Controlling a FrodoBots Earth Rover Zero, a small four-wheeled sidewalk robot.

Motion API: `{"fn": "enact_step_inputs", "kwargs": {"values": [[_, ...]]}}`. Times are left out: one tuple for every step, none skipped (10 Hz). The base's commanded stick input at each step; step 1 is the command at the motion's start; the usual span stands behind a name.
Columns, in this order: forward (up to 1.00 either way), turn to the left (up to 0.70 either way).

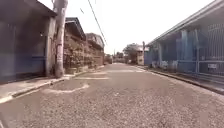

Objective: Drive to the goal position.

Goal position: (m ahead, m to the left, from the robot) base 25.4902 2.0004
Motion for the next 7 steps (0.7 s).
{"fn": "enact_step_inputs", "kwargs": {"values": [[0.70,0.00],[0.70,0.00],[0.70,0.00],[0.70,0.00],[0.70,0.00],[0.70,0.00],[0.70,0.00]]}}
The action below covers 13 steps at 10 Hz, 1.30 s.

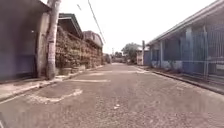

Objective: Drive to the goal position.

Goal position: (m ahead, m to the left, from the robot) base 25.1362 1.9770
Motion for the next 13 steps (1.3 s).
{"fn": "enact_step_inputs", "kwargs": {"values": [[0.70,0.01],[0.70,0.02],[0.70,0.02],[0.70,0.02],[0.70,0.02],[0.70,0.02],[0.70,0.02],[0.70,0.02],[0.70,0.02],[0.70,0.02],[0.70,0.02],[0.70,0.02],[0.70,0.02]]}}
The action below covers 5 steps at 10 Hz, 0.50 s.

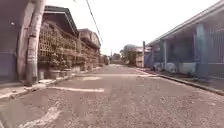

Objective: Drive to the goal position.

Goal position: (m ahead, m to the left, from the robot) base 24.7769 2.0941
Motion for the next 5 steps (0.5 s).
{"fn": "enact_step_inputs", "kwargs": {"values": [[0.70,0.02],[0.70,0.02],[0.70,0.02],[0.70,0.00],[0.70,0.02]]}}
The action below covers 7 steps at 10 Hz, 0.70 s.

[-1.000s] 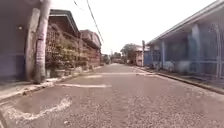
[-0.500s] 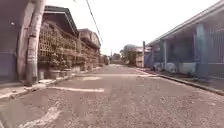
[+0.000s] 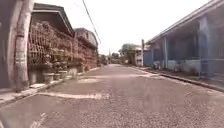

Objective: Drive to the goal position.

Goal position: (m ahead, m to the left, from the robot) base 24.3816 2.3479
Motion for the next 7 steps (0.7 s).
{"fn": "enact_step_inputs", "kwargs": {"values": [[0.70,0.02],[0.70,0.00],[0.70,0.00],[0.70,0.00],[0.70,0.00],[0.70,0.00],[0.70,0.00]]}}
